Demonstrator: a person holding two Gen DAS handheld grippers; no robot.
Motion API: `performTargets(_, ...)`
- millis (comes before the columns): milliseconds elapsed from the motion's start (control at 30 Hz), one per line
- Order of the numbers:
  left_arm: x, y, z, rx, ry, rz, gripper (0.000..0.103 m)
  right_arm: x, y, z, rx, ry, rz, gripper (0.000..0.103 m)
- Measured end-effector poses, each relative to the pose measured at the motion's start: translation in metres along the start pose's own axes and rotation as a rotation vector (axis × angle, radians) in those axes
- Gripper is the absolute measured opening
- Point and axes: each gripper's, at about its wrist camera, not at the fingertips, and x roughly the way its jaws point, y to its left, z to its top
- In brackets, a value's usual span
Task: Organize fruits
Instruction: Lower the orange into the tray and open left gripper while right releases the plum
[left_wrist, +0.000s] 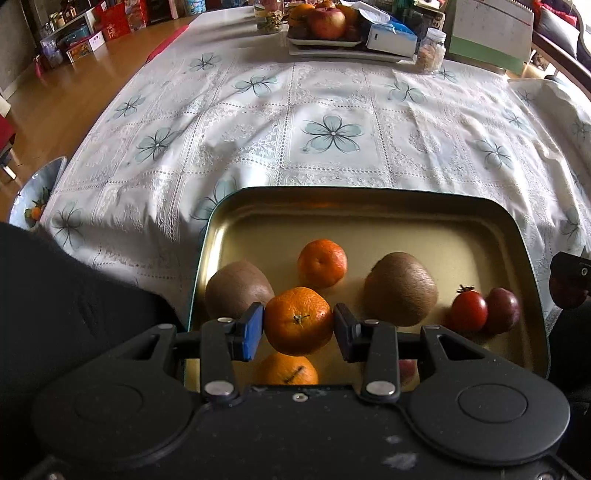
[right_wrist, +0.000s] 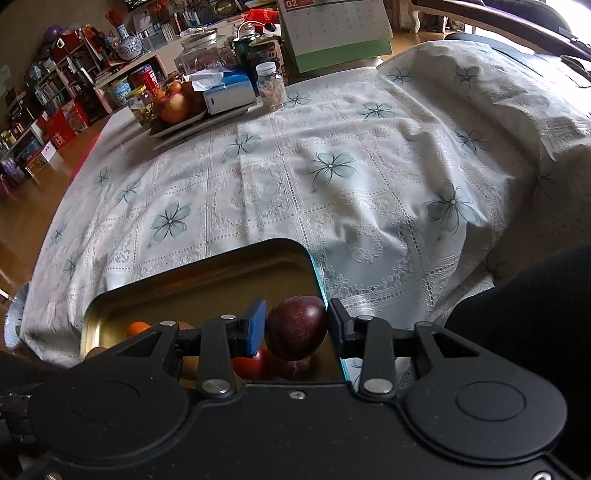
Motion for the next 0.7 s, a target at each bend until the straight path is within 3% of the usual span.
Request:
performTargets(200, 0.011, 0.016, 0.002, -0.091, 0.036, -0.064, 0.041, 0.008, 0.013, -0.001, -0.019, 0.005, -0.017, 0.045)
performTargets(467, 0.006, 0.018, 0.0, -0.098, 0.018, -0.106, 0.04, 0.012, 0.033, -0.005, -0.077, -0.007, 0.01, 0.045)
performTargets(700, 0.004, 0.02, -0.001, -0.118, 0.014, -0.11, 0.04, 0.01, 0.031, -0.004, -0.054, -0.022, 0.009, 0.046)
